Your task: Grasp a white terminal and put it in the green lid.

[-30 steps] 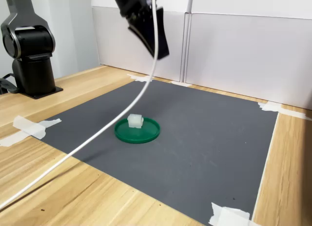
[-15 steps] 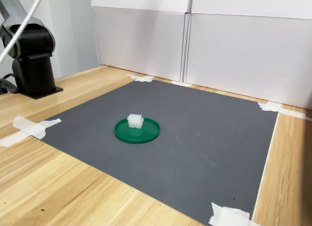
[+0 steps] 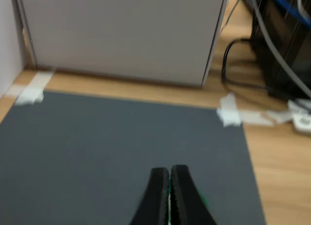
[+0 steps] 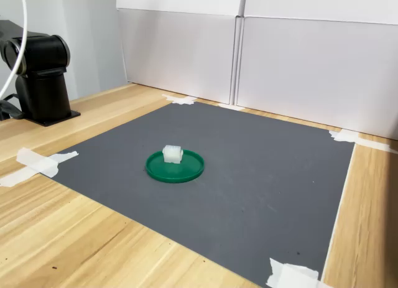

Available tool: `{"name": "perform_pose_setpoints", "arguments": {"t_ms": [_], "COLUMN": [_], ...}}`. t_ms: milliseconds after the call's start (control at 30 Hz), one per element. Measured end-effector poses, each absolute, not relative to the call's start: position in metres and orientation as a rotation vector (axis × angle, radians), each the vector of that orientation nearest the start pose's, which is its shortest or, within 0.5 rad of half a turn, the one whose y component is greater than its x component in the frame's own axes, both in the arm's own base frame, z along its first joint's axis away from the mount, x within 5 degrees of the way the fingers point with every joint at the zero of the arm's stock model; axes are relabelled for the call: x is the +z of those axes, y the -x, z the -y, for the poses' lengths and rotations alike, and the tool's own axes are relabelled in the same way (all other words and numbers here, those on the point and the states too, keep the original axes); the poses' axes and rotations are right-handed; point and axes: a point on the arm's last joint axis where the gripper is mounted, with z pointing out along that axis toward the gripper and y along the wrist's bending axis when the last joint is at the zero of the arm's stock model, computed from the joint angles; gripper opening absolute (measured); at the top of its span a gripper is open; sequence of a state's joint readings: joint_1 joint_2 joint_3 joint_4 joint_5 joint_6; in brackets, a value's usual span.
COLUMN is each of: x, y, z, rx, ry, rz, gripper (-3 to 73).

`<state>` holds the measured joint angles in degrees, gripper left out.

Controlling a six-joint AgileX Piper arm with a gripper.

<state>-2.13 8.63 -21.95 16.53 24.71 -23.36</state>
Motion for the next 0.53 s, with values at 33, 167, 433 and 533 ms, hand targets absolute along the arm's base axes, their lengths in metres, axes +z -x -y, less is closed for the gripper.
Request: {"name": "perform_pose_setpoints", "arguments": {"t_ms": [33, 167, 433, 533], "x": [0.29, 0.267, 0.228, 0.215], "y": [-0.046, -0.038, -0.042, -0.045], "z": [-0.009, -0.01, -0.01, -0.01], "rx": [-0.037, -0.034, -0.024, -0.021], "ry": [0.182, 0.191, 0.195, 0.196], "rz": [-1.658, -1.667, -1.754, -1.794], "gripper": [-1.5, -1.5, -1.5, -1.5]}}
